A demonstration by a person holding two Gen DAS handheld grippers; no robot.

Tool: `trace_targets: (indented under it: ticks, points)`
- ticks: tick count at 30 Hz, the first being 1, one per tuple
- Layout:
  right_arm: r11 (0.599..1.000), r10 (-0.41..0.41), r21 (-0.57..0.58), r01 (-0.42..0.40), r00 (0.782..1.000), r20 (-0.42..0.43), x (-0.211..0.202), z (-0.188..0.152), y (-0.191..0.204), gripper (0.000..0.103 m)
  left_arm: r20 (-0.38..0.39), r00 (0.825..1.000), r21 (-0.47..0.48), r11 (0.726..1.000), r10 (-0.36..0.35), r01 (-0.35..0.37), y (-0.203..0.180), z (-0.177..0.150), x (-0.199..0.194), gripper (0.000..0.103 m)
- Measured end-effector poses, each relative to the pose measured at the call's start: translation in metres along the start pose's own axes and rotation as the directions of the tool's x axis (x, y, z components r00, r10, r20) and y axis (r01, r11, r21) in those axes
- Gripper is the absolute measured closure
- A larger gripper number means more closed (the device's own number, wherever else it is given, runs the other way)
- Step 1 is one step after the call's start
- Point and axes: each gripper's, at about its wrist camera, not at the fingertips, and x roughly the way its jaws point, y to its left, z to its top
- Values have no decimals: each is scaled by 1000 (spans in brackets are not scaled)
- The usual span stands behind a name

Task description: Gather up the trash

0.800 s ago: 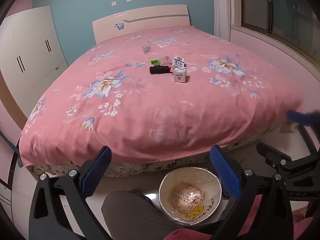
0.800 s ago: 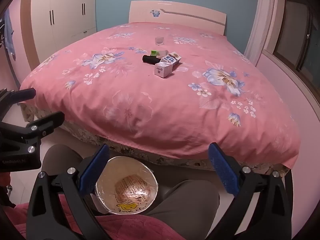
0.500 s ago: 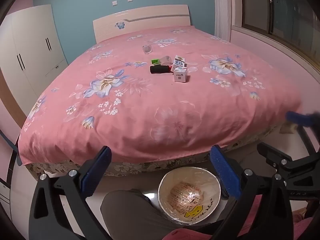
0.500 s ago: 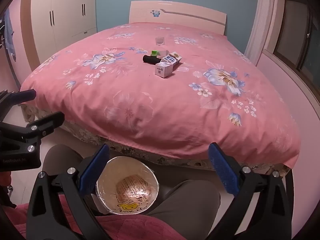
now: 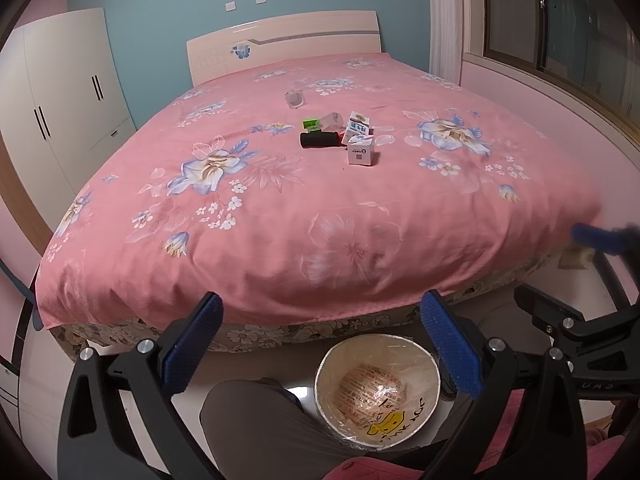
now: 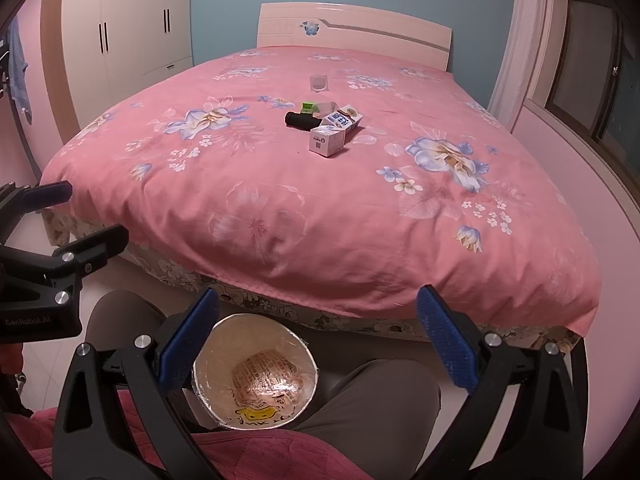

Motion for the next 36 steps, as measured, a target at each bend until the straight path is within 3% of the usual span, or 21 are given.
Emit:
trace_targets:
  ticks: [36]
  points:
    - [1000,11,5,-11,1000,-8,3,-1,1,7,-10,1000,-13,1000,7,-7,-4,-2,6,2]
